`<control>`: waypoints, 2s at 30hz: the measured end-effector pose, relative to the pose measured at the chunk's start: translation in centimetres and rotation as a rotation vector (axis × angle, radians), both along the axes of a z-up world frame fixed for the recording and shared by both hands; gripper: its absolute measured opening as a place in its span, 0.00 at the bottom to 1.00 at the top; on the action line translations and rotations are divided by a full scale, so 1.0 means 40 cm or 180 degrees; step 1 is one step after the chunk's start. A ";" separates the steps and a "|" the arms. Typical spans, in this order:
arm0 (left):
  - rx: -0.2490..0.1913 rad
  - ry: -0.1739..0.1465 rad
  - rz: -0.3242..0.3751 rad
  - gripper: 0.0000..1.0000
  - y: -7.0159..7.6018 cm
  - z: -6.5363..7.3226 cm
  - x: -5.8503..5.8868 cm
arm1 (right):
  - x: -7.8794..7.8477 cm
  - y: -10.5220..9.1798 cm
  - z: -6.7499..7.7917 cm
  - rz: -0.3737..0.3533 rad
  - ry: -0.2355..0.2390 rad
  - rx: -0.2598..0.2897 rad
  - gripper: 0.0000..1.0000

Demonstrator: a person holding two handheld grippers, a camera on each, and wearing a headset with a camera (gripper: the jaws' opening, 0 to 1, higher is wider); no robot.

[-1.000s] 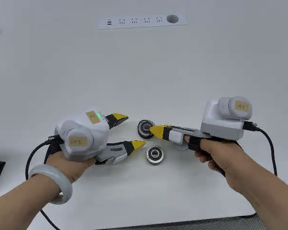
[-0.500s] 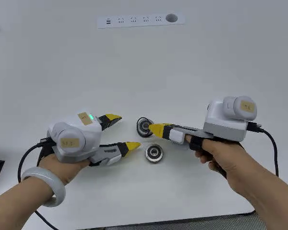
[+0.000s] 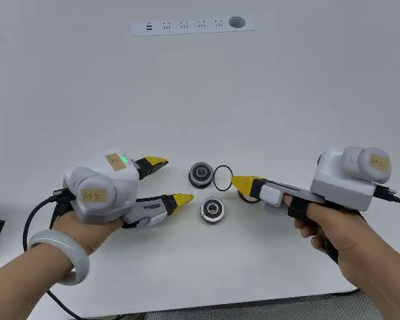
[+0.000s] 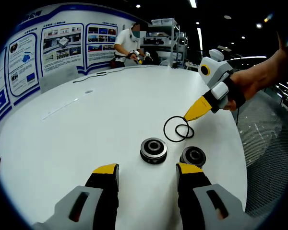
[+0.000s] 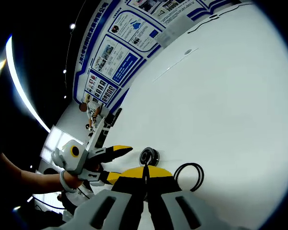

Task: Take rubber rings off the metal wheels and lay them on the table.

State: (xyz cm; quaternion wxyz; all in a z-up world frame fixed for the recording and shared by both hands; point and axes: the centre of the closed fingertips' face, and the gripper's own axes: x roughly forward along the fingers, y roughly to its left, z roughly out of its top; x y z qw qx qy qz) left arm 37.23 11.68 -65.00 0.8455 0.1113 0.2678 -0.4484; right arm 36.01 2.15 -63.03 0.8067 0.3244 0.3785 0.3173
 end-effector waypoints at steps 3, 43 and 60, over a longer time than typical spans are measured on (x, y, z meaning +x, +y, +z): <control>-0.0011 0.0004 0.0001 0.49 -0.002 0.001 -0.001 | -0.004 -0.028 -0.009 -0.0087 0.0030 -0.0021 0.02; -0.0119 -0.0075 -0.0054 0.40 -0.044 0.035 0.023 | 0.031 -0.026 -0.026 0.0015 -0.0115 -0.0339 0.17; -0.0029 -0.0043 -0.0200 0.26 -0.089 0.018 0.024 | 0.048 0.085 -0.024 0.0344 -0.0148 -0.0273 0.17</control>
